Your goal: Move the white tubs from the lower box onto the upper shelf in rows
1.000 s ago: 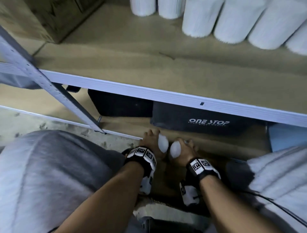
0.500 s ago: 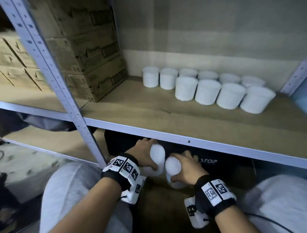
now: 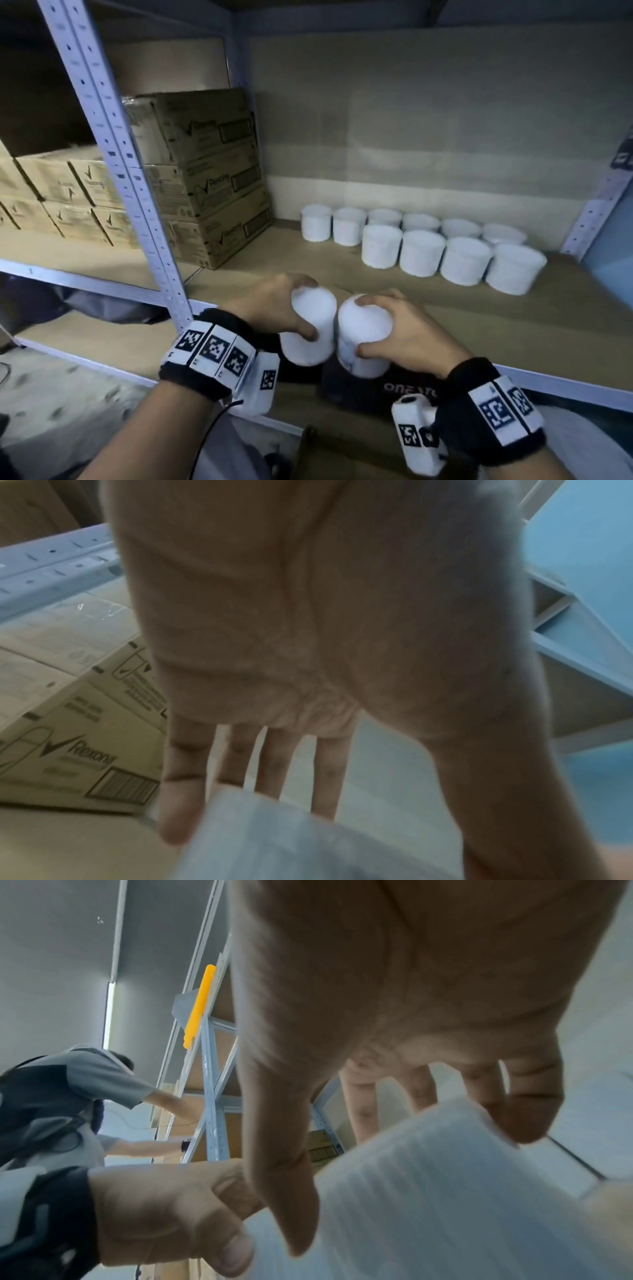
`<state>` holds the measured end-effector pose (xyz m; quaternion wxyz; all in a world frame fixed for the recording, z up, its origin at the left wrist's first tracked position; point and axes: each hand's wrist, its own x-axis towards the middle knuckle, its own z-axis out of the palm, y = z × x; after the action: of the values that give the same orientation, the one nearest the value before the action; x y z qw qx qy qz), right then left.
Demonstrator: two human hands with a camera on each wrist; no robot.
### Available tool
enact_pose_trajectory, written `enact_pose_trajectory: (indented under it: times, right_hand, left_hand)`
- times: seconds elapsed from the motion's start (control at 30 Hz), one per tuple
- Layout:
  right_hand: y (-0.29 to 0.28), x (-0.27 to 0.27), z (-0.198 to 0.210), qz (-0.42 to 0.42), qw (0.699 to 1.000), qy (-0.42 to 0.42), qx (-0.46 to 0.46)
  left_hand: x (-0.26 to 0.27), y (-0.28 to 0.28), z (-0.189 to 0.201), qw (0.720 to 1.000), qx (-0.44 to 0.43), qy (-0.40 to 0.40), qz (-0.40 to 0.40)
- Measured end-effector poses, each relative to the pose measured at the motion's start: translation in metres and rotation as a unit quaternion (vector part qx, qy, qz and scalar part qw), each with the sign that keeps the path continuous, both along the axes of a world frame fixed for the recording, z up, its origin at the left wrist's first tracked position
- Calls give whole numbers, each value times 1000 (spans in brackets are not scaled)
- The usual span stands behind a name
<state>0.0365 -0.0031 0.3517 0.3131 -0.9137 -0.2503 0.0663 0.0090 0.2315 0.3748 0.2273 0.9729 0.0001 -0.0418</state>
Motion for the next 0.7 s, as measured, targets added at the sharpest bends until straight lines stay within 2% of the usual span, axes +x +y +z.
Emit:
enact_pose_trajectory:
  times: [0.1,0.2,0.37,0.7]
  right_hand:
    - [5,18,2,-21,998,-14,54]
    - [13,38,-8,-49,996,-20,75]
    - [25,55,-28,-94,993,-39,63]
    - [13,47,-11,-52,993,-106,-5]
  left_hand:
    - [10,5,12,1000,-15,-21,14]
    - [23,7,4,997,-37,-41,50]
    - [36,4,-24,994,-42,-57,82]
    - [25,7,-22,995,7,-89,35]
